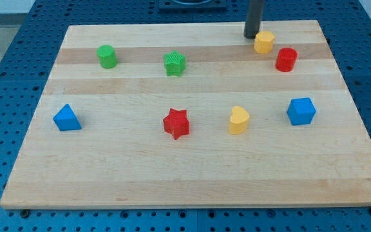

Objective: Slide green right and down a bit

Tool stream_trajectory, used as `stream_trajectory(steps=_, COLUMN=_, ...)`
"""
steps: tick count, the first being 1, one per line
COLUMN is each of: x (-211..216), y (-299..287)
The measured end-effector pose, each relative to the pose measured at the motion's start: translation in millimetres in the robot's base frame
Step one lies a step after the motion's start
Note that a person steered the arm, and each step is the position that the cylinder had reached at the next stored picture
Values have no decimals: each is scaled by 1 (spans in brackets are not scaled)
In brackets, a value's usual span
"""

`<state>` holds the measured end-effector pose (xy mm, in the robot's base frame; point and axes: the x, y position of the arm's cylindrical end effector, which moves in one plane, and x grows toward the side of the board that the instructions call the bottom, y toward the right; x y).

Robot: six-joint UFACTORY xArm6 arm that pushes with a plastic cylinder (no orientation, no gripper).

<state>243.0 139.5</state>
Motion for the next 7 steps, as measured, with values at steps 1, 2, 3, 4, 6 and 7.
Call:
stream_trajectory(steps=1, x=14, y=17)
stream_trajectory(steps=2, x=16, y=32)
stream_trajectory(steps=3, x=8, y=23)
stream_trajectory(steps=4, x=3, y=-38)
stream_trajectory(steps=6, x=19, y=-152)
stream_trajectory(steps=7, x=41, y=-193)
